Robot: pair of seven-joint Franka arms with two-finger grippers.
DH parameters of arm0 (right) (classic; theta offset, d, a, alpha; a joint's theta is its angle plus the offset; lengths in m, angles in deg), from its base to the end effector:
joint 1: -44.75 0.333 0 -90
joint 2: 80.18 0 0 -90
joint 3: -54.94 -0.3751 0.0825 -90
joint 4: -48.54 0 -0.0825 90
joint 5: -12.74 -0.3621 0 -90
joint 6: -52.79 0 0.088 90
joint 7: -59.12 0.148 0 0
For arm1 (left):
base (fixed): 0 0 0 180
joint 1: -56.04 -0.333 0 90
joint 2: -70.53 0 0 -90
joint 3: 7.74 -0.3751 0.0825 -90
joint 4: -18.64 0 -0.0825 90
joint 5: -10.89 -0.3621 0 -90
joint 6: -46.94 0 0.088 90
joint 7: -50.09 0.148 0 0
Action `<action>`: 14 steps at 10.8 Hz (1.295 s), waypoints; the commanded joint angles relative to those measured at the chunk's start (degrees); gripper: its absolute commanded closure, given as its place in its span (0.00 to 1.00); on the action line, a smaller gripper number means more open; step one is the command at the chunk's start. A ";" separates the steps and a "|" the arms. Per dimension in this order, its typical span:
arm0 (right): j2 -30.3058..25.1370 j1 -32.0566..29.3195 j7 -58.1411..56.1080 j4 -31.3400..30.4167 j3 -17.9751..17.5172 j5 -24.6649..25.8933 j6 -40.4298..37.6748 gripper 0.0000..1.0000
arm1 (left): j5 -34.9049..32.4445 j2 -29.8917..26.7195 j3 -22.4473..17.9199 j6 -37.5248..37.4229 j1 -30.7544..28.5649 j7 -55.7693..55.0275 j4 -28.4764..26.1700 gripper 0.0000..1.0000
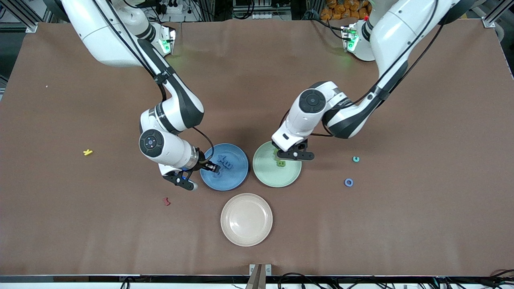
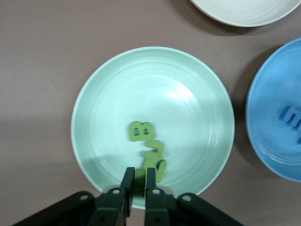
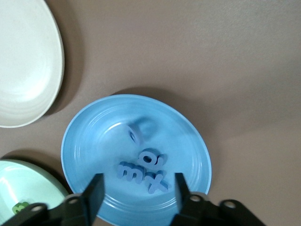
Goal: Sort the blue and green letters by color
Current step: 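Drop the c on the blue plate while the left gripper drops p on green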
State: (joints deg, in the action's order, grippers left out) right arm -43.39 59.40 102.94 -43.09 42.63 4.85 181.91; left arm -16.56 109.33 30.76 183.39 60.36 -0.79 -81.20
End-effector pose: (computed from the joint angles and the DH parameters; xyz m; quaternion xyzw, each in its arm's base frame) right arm 0.6457 0.3107 0.2865 -0.9708 0.2088 0.0587 0.1023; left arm 0.5613 -0.4113 0.2846 0.9968 -0.0269 0.0323 0.0673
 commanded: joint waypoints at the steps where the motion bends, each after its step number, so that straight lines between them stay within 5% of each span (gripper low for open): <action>1: 0.48 -1.46 -0.57 1.64 -0.17 -0.64 -0.45 0.00 | 2.05 2.16 -2.38 -0.93 2.71 3.65 5.61 0.26; 2: -0.05 -1.90 -2.32 1.55 -0.17 -0.46 -0.80 0.00 | 2.13 2.07 -2.38 -0.93 2.71 6.46 6.31 0.00; 9: -10.75 -12.52 -25.00 -9.59 1.23 1.82 -4.67 0.00 | 2.13 -8.54 -1.94 -9.16 -3.51 14.36 7.11 0.00; 11: -14.27 -17.44 -29.12 -14.51 1.32 6.54 -4.67 0.00 | 2.57 -12.85 -1.77 -12.51 -6.32 16.51 7.11 0.00; 14: -20.95 -20.45 -35.55 -17.61 1.85 7.19 -8.95 0.00 | 10.45 -19.35 -1.24 -15.69 -11.76 16.95 7.20 0.00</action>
State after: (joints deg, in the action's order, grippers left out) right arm -57.18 40.18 70.50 -56.21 44.71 11.28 176.23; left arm -12.41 95.50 29.03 169.37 52.73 14.68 -72.55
